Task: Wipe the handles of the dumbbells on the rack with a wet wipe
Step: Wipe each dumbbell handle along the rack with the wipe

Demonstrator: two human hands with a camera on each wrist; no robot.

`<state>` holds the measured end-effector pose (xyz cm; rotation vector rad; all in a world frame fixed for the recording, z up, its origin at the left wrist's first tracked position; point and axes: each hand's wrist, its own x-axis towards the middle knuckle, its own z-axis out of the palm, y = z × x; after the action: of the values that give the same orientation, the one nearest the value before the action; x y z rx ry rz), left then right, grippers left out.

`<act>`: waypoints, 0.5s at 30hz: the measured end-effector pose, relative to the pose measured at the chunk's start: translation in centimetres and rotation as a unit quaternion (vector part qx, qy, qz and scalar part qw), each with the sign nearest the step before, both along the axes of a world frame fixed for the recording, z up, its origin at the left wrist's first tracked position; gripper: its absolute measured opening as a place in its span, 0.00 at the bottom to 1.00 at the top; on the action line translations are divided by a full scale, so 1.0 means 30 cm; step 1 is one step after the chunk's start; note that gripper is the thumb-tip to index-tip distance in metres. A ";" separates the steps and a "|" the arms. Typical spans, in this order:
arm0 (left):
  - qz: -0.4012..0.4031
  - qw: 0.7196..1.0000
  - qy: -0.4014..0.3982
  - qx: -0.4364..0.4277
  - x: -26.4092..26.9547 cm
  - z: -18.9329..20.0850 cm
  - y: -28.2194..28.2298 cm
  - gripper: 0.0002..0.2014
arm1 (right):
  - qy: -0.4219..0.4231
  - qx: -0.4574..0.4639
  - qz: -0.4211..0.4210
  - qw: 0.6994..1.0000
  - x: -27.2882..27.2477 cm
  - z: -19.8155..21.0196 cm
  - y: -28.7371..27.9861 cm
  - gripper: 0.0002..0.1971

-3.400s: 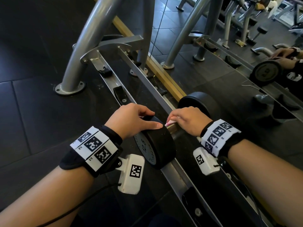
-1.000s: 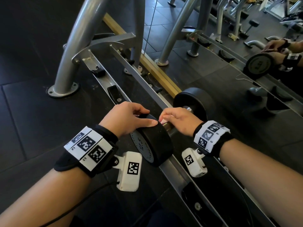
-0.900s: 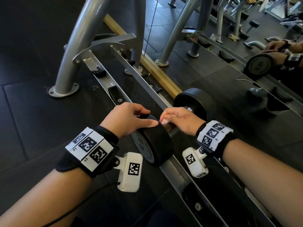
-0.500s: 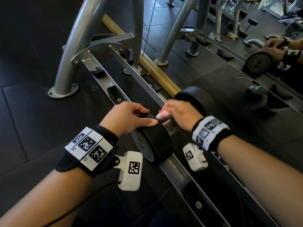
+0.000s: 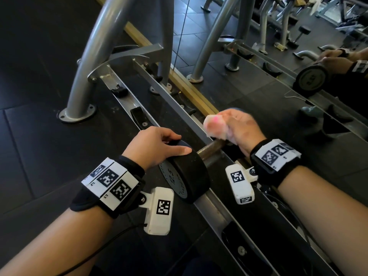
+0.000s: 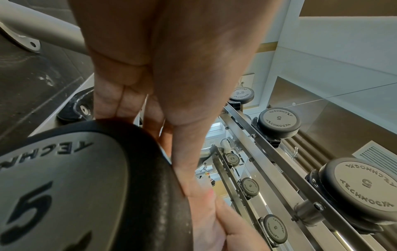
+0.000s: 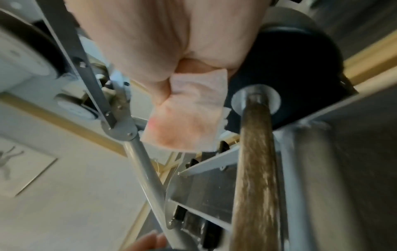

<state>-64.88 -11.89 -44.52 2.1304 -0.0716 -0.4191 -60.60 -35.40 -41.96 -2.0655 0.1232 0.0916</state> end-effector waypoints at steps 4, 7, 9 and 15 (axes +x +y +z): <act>-0.001 1.000 -0.004 0.005 -0.002 -0.003 0.002 0.26 | -0.150 -0.172 0.078 0.970 0.023 0.011 0.004 0.09; -0.007 1.000 -0.006 0.007 -0.004 -0.002 0.004 0.26 | -0.076 -0.386 0.245 0.886 0.017 -0.038 0.013 0.08; -0.008 1.000 -0.009 0.006 -0.006 -0.003 0.005 0.26 | 0.005 -0.461 0.272 0.845 0.004 -0.074 0.002 0.09; -0.004 1.000 -0.006 -0.004 -0.001 -0.008 0.002 0.25 | 0.028 -0.353 0.214 0.910 -0.015 -0.081 0.005 0.11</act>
<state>-64.90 -11.82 -44.76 2.1263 -0.0877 -0.4096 -61.06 -35.24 -44.40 -2.7863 -0.3139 0.4286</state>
